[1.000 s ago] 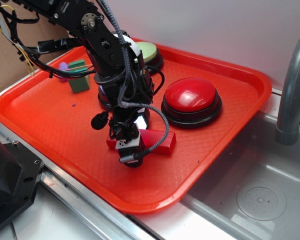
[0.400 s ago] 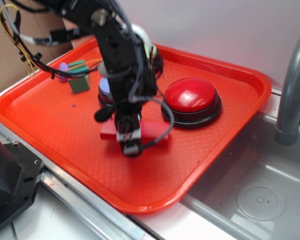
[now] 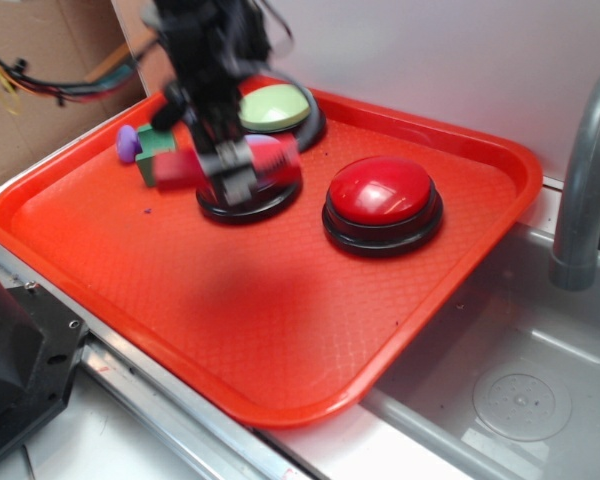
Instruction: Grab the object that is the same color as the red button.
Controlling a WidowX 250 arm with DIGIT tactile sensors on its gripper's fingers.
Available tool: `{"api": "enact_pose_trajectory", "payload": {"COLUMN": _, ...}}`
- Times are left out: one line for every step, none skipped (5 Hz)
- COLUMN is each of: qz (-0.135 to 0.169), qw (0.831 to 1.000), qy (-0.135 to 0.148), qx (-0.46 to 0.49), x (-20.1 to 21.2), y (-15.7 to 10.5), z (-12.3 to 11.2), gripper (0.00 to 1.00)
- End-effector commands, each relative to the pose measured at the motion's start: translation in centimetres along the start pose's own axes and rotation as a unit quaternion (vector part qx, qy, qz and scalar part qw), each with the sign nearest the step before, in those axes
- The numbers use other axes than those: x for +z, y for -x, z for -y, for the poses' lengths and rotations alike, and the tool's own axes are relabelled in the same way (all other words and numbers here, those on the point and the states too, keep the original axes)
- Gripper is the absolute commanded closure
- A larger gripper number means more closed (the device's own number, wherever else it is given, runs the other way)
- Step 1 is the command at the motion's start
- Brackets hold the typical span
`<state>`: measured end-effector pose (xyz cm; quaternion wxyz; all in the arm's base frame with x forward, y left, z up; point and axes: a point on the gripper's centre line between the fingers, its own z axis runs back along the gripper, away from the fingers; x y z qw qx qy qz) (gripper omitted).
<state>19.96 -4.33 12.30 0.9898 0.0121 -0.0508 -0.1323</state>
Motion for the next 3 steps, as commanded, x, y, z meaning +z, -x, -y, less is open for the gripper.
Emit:
{"api": "enact_pose_trajectory", "payload": {"qz": 0.037, "qw": 0.99, "qy": -0.002, "qx": 0.139, "x": 5.5, "y": 3.3, "z": -4.2, "gripper": 1.0}}
{"api": "enact_pose_trajectory", "payload": {"qz": 0.03, "qw": 0.984, "qy": 0.017, "qx": 0.177, "x": 4.9, "y": 3.9, "z": -4.8, "gripper": 1.0}}
{"api": "enact_pose_trajectory", "payload": {"qz": -0.03, "qw": 0.974, "qy": 0.0, "qx": 0.223, "x": 5.1, "y": 4.5, "z": -4.6, "gripper": 0.59}}
